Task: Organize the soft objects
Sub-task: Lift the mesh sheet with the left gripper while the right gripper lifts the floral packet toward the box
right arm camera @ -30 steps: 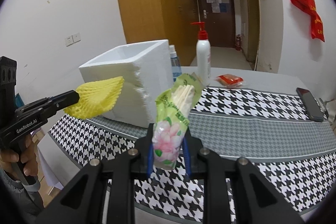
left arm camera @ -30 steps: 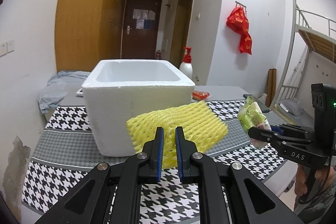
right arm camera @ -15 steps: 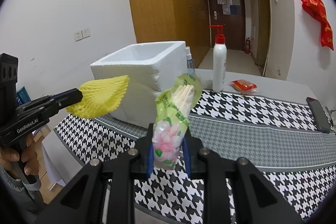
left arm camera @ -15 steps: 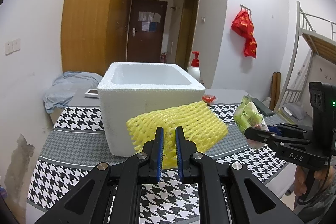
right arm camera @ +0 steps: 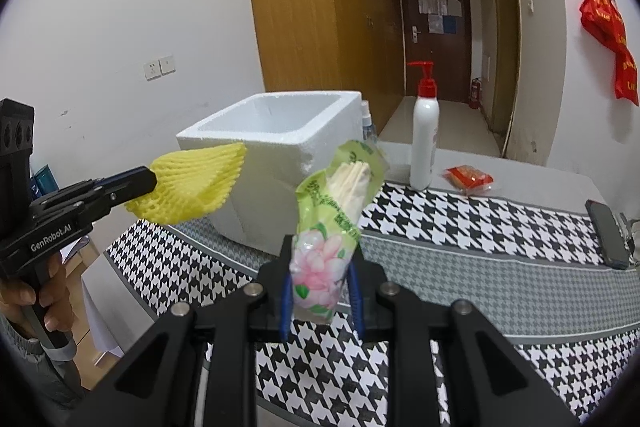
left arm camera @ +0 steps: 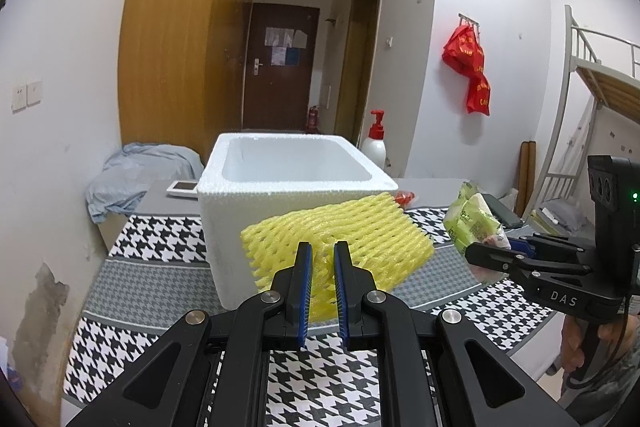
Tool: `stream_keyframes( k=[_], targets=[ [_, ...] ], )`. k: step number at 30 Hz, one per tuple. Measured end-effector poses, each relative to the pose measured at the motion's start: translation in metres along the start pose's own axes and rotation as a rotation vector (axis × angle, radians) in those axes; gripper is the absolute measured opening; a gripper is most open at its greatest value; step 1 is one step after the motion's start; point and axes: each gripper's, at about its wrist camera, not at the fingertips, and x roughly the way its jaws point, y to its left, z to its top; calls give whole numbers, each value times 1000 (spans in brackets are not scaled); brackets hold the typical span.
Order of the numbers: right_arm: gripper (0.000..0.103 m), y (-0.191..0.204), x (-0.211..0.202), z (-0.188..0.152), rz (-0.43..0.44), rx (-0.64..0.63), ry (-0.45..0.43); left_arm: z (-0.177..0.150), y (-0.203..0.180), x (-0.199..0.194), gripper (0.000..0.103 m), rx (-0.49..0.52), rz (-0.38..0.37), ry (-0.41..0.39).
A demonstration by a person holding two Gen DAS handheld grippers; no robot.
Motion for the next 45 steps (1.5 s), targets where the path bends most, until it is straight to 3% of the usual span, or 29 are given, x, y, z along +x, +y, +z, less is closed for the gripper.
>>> stream_keyframes(
  k=[22,45],
  targets=[
    [27,18,-5,51,26,-65,-84,39,2,-7,12,37,17,-67],
    [27,21,32,84,80,-76,-65,65,31,25,12,9,59,-72]
  ],
)
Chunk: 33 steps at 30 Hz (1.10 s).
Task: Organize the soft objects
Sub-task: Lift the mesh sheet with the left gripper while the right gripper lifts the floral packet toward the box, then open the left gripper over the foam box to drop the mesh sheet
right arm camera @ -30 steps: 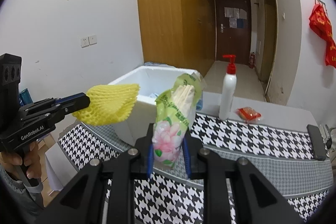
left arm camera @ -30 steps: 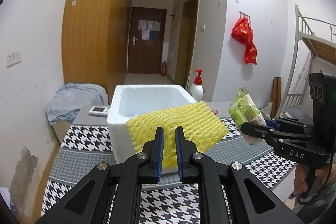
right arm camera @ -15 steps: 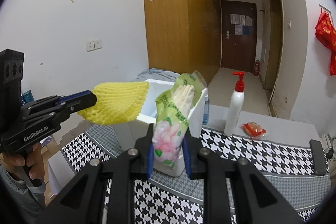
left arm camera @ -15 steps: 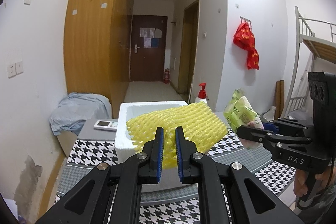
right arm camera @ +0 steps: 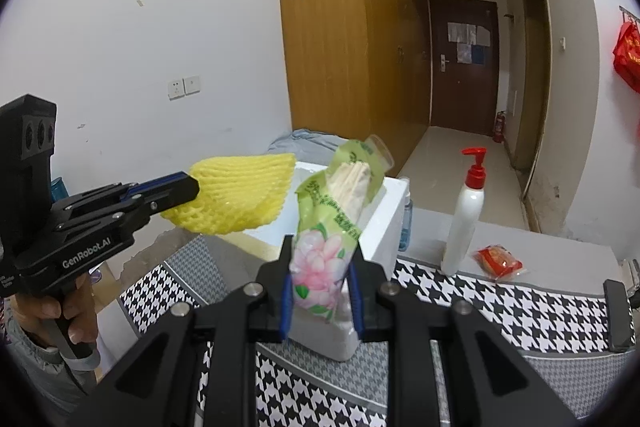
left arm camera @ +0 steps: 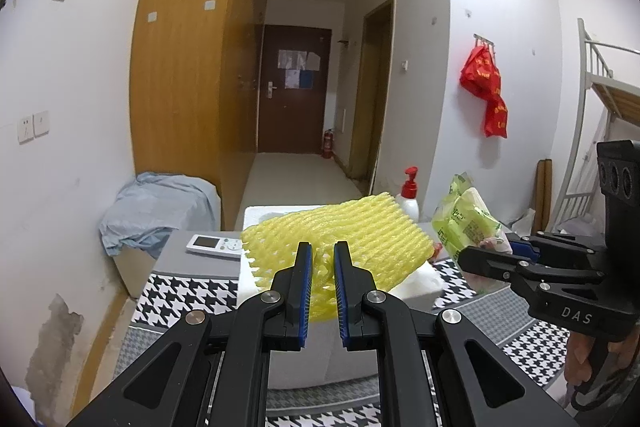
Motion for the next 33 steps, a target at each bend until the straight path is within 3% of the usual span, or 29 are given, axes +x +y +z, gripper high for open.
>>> stream_keyframes(
  k=[33],
  targets=[
    [27,-30,0,0,-62,60,3,17,-6,78,12,9,-52,111]
  ],
)
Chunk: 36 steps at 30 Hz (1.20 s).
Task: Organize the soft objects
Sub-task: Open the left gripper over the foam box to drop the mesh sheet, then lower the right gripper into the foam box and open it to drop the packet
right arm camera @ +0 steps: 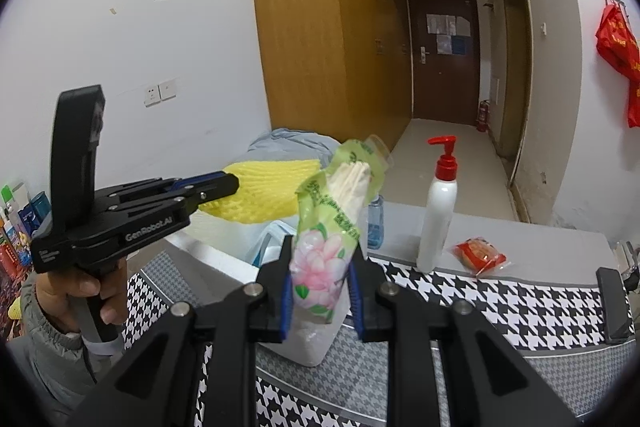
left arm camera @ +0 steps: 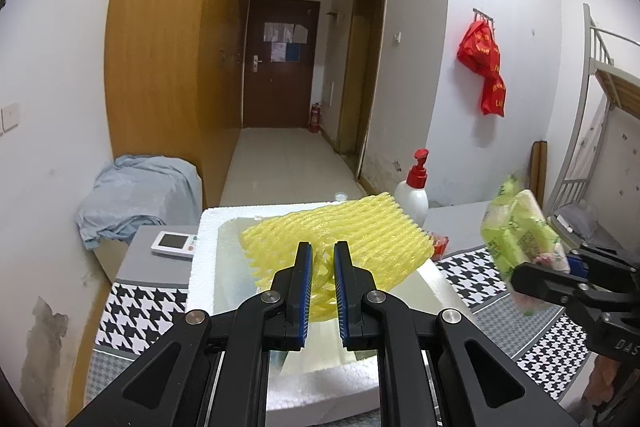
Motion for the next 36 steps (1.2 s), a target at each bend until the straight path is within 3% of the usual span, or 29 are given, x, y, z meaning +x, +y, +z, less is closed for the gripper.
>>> stream_keyframes(
  k=[7,8,10,11,12,14,17,36],
  targets=[
    [27,-1,-3,0,-8,9,-4,2,3,8,16,-3,17,14],
    [27,-2,-3,0,-8,10,-4,2,3,8,25,-5,17,13],
    [27,-2,-3,0,-10,12,-4,1,4,7,52,-12,15,8],
    [27,-2,-3,0,-11,12,-3,1,5,5,72,-17,22,-1],
    [27,-2,-3,0,-10,12,-3,0,6,2,80,-22,29,-14],
    [27,-1,-3,0,-11,12,-4,0,7,-3,83,-28,42,-26],
    [27,-1,-3,0,-9,10,-3,-2,9,-9,99,-32,74,-42],
    [27,10,4,4,7,-15,-5,-11,21,-46,102,-43,119,-89]
  ],
)
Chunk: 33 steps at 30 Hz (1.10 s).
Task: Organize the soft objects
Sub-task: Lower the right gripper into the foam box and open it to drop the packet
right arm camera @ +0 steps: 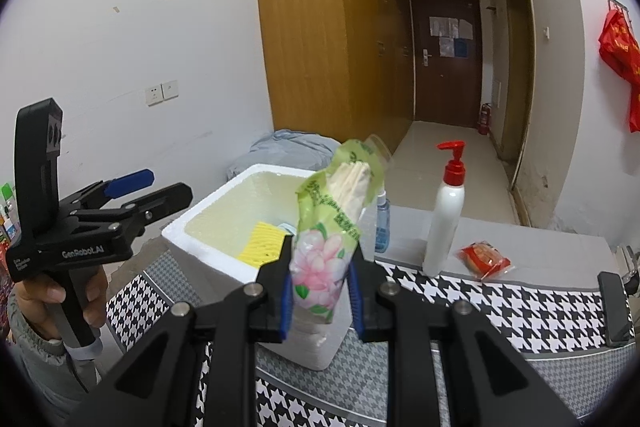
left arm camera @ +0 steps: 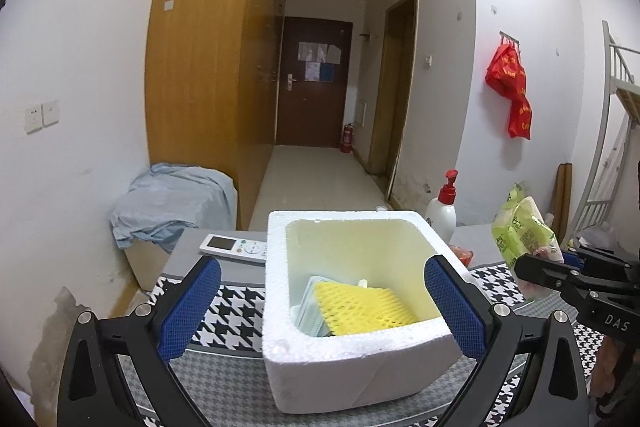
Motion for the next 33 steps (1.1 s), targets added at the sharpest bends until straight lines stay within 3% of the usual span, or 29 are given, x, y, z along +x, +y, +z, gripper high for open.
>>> stream_keyframes(
  k=[14,33],
  targets=[
    [27,13,10,6,25,-36,3,-8,15,-14,102,-19,39,-2],
    [27,39,54,25,38,-73,41,-36,46,-33,102,-60,177,25]
  ],
)
